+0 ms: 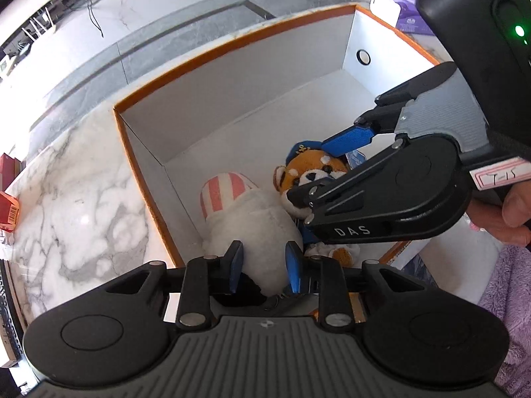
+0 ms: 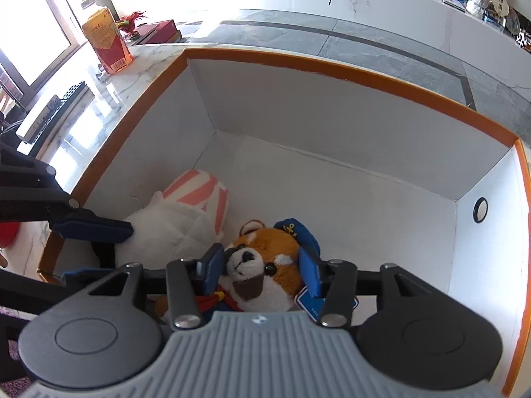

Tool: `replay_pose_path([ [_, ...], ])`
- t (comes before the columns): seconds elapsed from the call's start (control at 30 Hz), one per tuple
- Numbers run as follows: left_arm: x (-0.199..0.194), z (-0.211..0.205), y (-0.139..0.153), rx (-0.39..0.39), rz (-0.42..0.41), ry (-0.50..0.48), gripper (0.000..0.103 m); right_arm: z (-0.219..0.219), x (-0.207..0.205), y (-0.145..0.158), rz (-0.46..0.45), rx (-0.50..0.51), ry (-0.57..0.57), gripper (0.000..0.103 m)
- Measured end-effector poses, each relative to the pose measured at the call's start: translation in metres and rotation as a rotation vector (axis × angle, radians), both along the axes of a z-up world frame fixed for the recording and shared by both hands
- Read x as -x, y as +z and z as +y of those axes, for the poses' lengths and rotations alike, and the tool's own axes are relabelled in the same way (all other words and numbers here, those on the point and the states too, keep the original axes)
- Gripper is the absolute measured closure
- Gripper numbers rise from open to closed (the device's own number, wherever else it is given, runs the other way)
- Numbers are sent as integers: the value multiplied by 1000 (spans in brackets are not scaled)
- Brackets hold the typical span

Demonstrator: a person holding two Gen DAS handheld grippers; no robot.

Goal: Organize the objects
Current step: 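Carry both plushes over the shoebox and open both tools to drop them inside, then withdraw both tools from the box back toward the remaining pile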

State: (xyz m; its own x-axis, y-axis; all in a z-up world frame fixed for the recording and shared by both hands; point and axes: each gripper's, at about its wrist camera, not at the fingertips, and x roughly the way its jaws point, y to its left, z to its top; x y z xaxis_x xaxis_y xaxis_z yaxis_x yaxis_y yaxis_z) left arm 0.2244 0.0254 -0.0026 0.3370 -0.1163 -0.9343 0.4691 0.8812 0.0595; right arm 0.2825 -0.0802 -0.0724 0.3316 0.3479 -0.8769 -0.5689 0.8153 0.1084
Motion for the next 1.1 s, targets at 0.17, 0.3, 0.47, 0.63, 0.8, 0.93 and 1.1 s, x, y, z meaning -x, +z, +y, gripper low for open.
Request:
replay_pose_path([
  [0.17,18,4,17,58,-93,41,64,-14,13,19,-77,-32,-47,45],
  [0.3,40,3,37,114,-187,58,60,-30,35,43,-175,-78,-40,38],
  [0.47,72,-5,53,194,-261,68,60,-56,69,71,-233,-126,-27,37],
  [0.63,100,-18,56,257,-290,72,60,-89,105,84,-262,-158,-45,37],
  [0.8,129,-33,53,270,-323,86,60,-129,139,84,-298,-155,-114,37],
  [0.93,147,-37,46,298,-316,124,60,-161,157,70,-294,-143,-196,37],
  [1.1,158,-43,29,274,-291,165,60,-194,167,44,-267,-89,-294,33],
])
